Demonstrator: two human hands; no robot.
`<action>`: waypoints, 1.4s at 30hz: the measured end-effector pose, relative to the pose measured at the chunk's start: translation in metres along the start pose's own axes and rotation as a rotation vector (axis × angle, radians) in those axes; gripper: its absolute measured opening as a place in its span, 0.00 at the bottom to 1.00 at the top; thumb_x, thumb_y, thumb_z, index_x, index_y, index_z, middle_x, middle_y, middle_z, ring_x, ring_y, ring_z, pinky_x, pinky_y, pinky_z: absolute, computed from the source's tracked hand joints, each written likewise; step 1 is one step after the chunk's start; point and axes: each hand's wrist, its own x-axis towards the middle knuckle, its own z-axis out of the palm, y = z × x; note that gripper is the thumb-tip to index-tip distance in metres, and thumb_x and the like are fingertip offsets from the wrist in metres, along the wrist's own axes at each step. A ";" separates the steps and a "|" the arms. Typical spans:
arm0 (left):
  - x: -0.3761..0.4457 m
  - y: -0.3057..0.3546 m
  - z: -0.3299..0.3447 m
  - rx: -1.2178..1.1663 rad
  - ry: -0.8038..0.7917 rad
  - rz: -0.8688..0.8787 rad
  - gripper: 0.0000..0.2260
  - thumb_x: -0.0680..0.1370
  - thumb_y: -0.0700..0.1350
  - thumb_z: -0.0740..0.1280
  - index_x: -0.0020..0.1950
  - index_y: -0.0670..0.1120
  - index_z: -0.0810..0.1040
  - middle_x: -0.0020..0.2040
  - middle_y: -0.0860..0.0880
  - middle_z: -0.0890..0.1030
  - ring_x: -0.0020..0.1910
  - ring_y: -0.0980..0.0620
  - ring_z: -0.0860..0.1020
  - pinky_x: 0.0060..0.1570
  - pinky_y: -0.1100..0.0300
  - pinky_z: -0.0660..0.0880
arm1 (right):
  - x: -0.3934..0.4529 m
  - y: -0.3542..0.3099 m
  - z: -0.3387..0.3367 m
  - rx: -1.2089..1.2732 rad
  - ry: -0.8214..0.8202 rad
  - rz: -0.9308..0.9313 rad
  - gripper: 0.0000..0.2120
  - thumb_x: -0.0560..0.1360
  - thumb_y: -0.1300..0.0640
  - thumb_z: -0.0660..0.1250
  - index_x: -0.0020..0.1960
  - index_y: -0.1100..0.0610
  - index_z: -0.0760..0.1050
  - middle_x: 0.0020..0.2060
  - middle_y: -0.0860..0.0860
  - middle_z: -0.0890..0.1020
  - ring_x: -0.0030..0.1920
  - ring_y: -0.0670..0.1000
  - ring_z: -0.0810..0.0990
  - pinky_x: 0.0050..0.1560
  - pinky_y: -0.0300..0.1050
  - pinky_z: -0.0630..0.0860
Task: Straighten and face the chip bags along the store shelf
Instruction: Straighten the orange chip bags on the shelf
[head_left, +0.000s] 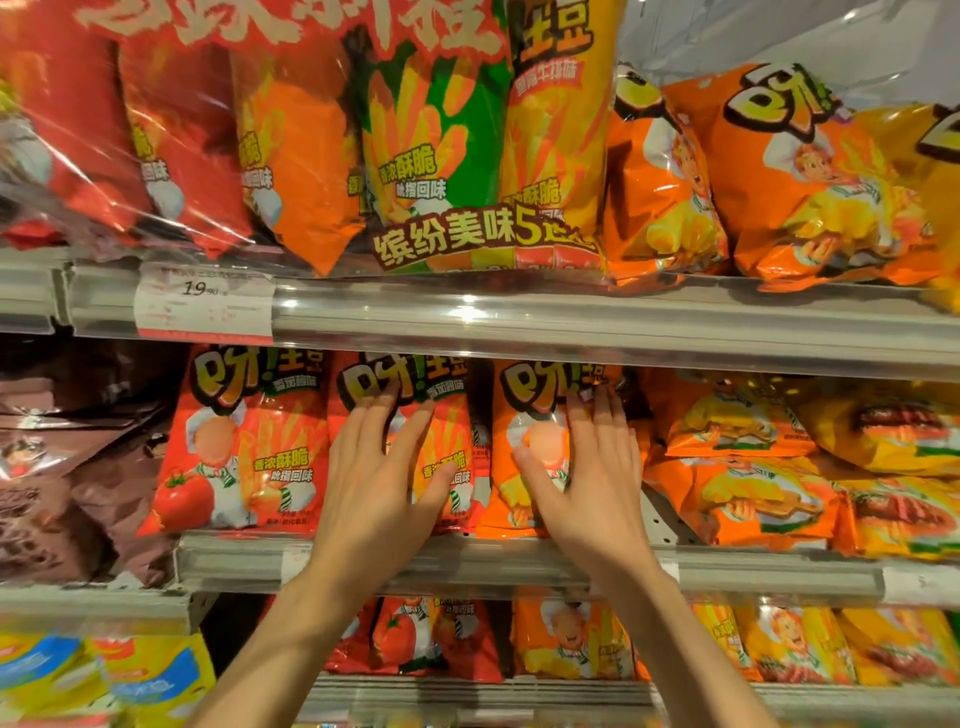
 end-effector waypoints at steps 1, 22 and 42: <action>-0.001 -0.001 -0.003 -0.035 0.015 0.031 0.25 0.79 0.56 0.66 0.74 0.48 0.71 0.74 0.45 0.67 0.76 0.44 0.61 0.74 0.46 0.61 | -0.002 -0.001 -0.006 0.070 0.000 0.025 0.34 0.79 0.33 0.57 0.80 0.48 0.57 0.81 0.49 0.52 0.81 0.47 0.45 0.80 0.54 0.47; -0.100 0.034 0.023 -0.811 -0.143 -0.491 0.07 0.79 0.48 0.69 0.56 0.56 0.81 0.46 0.58 0.84 0.45 0.60 0.82 0.45 0.62 0.76 | -0.130 0.046 -0.061 0.581 -0.089 0.596 0.04 0.79 0.58 0.68 0.50 0.53 0.81 0.43 0.57 0.83 0.39 0.34 0.80 0.40 0.24 0.71; -0.063 0.215 0.093 -0.959 -0.030 -0.531 0.06 0.77 0.44 0.73 0.53 0.50 0.82 0.45 0.39 0.82 0.44 0.46 0.82 0.44 0.63 0.77 | -0.097 0.188 -0.157 0.566 -0.128 0.515 0.07 0.80 0.55 0.67 0.47 0.44 0.81 0.37 0.44 0.86 0.38 0.44 0.83 0.46 0.47 0.79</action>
